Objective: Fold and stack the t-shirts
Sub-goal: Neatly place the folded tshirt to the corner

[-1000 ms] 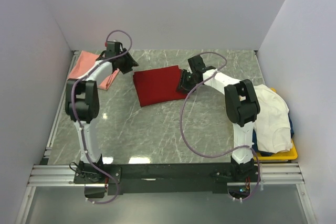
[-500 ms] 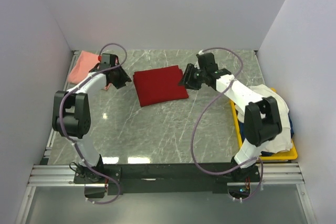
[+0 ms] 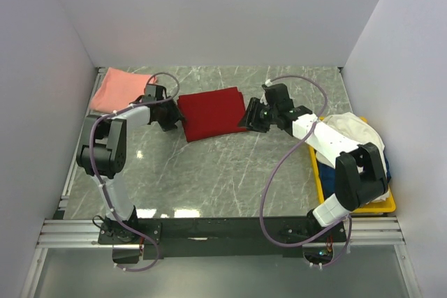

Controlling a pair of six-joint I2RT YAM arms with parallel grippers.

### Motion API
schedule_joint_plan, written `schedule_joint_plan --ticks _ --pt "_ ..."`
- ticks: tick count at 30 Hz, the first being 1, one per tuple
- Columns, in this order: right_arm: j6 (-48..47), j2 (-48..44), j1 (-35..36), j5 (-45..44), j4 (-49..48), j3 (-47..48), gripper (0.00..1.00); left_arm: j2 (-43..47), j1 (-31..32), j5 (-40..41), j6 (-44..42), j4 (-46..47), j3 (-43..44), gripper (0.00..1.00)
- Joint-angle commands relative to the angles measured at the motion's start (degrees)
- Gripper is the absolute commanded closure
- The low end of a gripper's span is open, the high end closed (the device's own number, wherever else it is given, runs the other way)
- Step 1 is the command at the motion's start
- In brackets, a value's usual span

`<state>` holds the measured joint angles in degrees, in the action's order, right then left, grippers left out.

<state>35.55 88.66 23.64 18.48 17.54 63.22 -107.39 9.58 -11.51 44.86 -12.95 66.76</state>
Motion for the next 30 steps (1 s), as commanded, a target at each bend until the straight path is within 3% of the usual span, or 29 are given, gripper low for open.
schedule_joint_plan --ticks 1,12,14,19,25,30 --pt "-0.22 -3.32 0.35 -0.02 -2.68 -1.61 0.49 -1.06 0.79 -1.68 0.32 3.55 0.38 0.43" --pt "-0.39 -7.19 0.44 -0.29 -2.77 -4.16 0.50 -9.93 4.74 11.33 -2.76 -7.61 11.36 0.53" --pt "-0.39 -7.89 0.44 -0.20 -2.60 -4.42 0.50 -11.77 5.36 13.16 -3.02 -9.37 13.39 0.59" --pt "-0.48 -10.08 1.14 -0.02 -2.25 -6.18 0.50 -13.28 5.45 22.81 -6.70 -17.52 22.41 0.98" --pt "-1.36 -12.98 3.78 -1.34 -0.06 -7.23 0.52 -17.32 5.18 38.65 -15.92 -29.67 41.48 1.00" --pt "-1.71 -14.57 5.19 -1.87 0.74 -7.85 0.52 -19.52 4.30 47.09 -24.02 -33.37 49.86 1.00"
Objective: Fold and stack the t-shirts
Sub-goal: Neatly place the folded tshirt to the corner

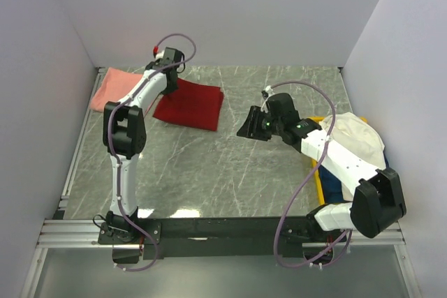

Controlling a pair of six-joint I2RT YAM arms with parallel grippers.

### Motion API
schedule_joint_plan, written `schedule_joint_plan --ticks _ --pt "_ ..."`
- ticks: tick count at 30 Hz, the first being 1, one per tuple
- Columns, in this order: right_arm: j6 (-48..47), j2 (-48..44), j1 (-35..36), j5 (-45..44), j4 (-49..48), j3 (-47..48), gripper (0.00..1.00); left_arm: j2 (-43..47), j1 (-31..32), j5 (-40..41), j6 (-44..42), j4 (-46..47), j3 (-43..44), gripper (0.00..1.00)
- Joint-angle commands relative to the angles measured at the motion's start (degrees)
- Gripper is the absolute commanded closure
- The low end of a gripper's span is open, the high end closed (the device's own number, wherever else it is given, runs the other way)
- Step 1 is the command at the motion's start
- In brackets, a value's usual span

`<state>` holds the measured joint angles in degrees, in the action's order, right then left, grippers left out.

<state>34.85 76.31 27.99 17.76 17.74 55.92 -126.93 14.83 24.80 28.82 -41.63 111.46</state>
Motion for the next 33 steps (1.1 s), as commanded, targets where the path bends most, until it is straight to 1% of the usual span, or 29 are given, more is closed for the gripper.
schedule_joint_plan --ticks 1,7,9,10,12,13,16,21,23,27,33 --pt "-1.19 -2.22 1.10 -1.32 0.98 -0.46 0.52 0.02 -1.29 11.41 -10.77 -4.52 6.74 1.00" --pt "-2.07 -1.34 2.16 -2.46 2.56 0.85 0.53 -0.51 -3.40 17.04 -18.70 -4.52 12.11 1.00" --pt "-2.16 -0.82 2.42 -2.64 2.74 1.29 0.53 0.54 -3.84 17.82 -21.60 -2.77 11.59 1.00" --pt "-2.16 -0.38 2.60 -2.73 3.00 1.47 0.53 1.16 -3.93 18.70 -25.09 0.29 10.02 1.00" --pt "-2.33 0.15 2.86 -2.90 3.01 2.08 0.53 2.92 -4.02 19.76 -28.19 3.38 7.73 1.00" --pt "-2.24 0.76 3.04 -2.99 3.35 2.35 0.53 3.53 -4.11 20.02 -31.77 5.31 7.37 1.00" --pt "-2.33 2.08 3.65 -3.43 3.88 3.58 0.54 4.50 -4.54 19.68 -34.87 6.38 8.24 1.00" --pt "-2.16 3.14 4.18 -3.70 4.15 4.72 0.54 5.64 -4.99 21.34 -40.75 8.92 9.04 1.00" --pt "-2.42 3.93 4.44 -4.13 4.67 5.51 0.55 6.00 -5.25 21.43 -42.17 9.89 9.21 1.00" --pt "-2.42 4.28 4.71 -4.49 5.03 6.30 0.55 6.00 -5.51 20.82 -43.05 8.93 11.93 1.00" --pt "-2.24 5.07 4.80 -4.93 5.55 7.18 0.55 7.40 -5.51 20.82 -46.30 10.60 12.20 1.00"
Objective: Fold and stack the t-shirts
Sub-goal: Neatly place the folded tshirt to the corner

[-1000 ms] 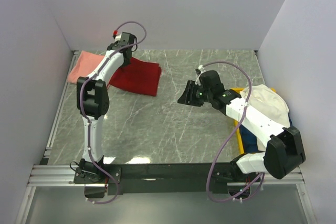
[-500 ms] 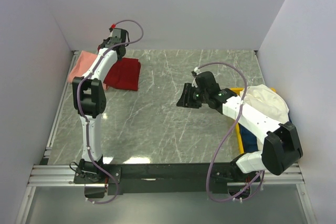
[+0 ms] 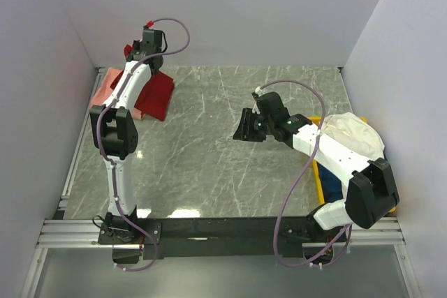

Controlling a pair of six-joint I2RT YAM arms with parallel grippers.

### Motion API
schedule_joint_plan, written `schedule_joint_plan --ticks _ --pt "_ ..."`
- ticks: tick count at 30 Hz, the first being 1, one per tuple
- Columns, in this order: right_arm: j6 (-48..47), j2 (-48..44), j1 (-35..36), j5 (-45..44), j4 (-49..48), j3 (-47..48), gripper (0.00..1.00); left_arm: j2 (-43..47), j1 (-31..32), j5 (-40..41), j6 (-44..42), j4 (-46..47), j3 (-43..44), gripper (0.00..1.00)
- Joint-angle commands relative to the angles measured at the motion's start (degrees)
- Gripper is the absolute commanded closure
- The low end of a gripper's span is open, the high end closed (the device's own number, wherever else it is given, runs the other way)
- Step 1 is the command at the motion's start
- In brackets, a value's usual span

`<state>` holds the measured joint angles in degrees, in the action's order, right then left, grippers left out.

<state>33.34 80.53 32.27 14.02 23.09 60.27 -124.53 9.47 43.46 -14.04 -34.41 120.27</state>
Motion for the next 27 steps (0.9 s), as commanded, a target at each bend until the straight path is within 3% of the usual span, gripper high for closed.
schedule_joint_plan --ticks 1,27 --pt "-0.74 0.85 0.51 -1.19 0.20 3.01 0.55 5.17 -0.16 2.15 -3.71 3.30 3.74 1.00" --pt "-0.91 2.17 1.13 -2.86 1.25 4.42 0.55 8.34 -0.68 0.05 -7.05 4.62 6.03 1.00"
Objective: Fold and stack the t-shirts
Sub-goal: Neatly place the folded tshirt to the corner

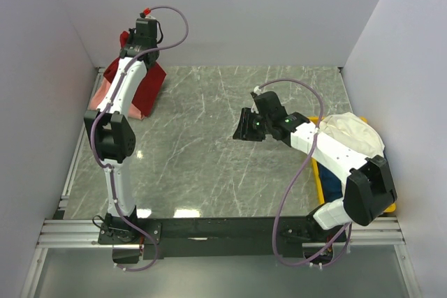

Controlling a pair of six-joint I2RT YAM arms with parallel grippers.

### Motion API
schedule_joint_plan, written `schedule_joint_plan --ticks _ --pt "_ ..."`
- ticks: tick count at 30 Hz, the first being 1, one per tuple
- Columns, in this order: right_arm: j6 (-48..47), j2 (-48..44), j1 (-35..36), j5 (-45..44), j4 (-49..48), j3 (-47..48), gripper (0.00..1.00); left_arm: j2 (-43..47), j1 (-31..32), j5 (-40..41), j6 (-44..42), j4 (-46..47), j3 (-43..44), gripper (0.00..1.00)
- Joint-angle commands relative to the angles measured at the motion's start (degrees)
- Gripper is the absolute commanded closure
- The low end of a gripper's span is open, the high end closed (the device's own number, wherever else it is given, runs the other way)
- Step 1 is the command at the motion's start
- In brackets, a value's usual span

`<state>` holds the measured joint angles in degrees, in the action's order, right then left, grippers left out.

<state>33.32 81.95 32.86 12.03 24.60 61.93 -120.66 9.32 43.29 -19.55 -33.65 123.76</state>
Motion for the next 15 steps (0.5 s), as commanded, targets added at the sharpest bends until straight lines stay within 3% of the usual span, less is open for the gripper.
schedule_joint_plan --ticks 1,15 --pt "-1.06 0.84 0.54 -0.96 -0.25 2.76 0.55 4.30 -0.79 0.22 -1.54 3.94 2.45 1.00" --pt "-1.24 7.78 1.41 -0.52 0.19 3.81 0.56 4.03 -8.61 -8.39 1.97 12.19 -7.57 0.99"
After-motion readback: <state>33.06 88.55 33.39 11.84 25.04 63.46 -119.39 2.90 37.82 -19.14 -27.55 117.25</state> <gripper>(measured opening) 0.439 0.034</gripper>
